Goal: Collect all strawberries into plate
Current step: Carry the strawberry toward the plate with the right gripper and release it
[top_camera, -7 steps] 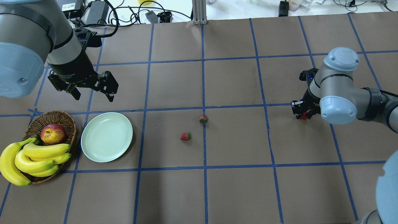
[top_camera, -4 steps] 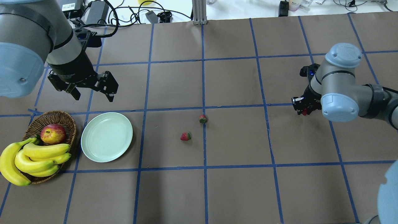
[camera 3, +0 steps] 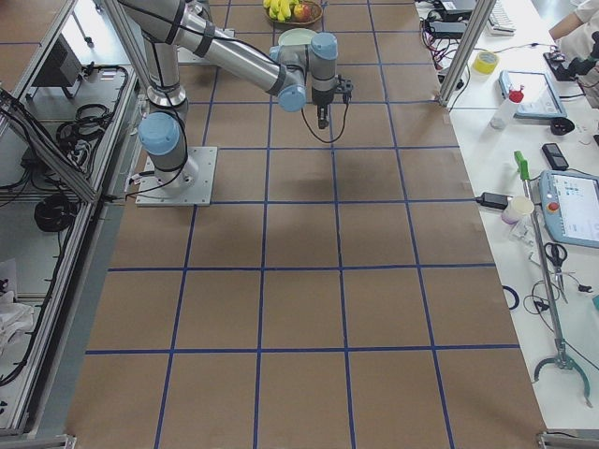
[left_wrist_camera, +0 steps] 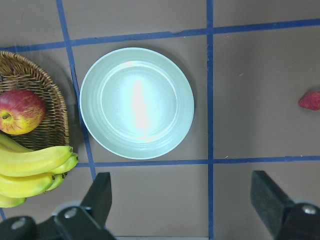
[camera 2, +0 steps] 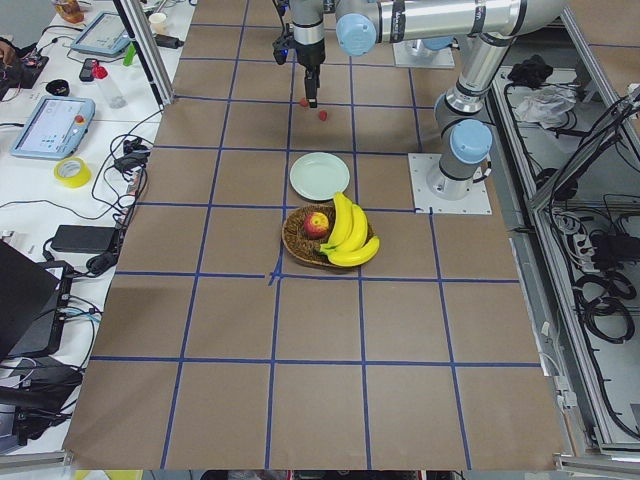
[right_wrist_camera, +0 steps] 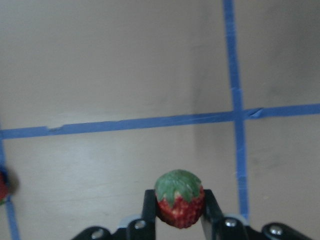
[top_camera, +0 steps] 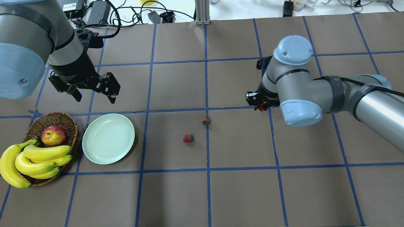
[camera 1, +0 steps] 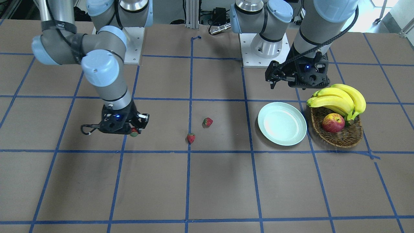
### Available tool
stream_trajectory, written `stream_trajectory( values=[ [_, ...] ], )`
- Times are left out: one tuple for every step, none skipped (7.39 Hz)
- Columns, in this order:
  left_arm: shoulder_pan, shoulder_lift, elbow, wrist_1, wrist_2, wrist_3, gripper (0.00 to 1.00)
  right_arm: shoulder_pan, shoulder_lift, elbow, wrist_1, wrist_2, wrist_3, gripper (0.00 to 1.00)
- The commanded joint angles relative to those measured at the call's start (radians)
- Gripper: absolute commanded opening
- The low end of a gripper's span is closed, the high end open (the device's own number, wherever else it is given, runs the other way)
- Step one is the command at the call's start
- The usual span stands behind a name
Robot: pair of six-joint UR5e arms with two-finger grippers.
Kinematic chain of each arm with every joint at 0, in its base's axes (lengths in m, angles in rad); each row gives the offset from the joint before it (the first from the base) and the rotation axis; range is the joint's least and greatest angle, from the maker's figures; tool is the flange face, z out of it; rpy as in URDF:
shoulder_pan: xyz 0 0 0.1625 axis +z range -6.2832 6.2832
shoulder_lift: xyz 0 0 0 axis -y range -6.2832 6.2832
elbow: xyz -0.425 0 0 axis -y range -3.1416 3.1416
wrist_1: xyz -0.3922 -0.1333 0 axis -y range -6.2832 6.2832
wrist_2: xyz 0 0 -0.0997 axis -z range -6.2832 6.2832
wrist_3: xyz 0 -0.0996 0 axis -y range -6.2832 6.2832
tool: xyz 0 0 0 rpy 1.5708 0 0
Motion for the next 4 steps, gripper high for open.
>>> stream_trajectory(
  values=[
    [0.001,0.0,-0.005,0.0,-0.001,0.001,1.0,0.186,0.041,-0.012,-0.012,0.052,0.291,0.11],
    [-0.001,0.0,-0.003,-0.002,0.0,0.001,1.0,0.252,0.063,-0.014,-0.065,0.095,0.445,0.11],
    [-0.001,0.0,-0.003,0.0,0.0,0.001,1.0,0.281,0.084,-0.026,-0.104,0.106,0.5,0.11],
    [-0.001,0.0,-0.002,0.002,-0.001,0.001,1.0,0.289,0.093,-0.07,-0.096,0.109,0.544,0.13]
  ],
)
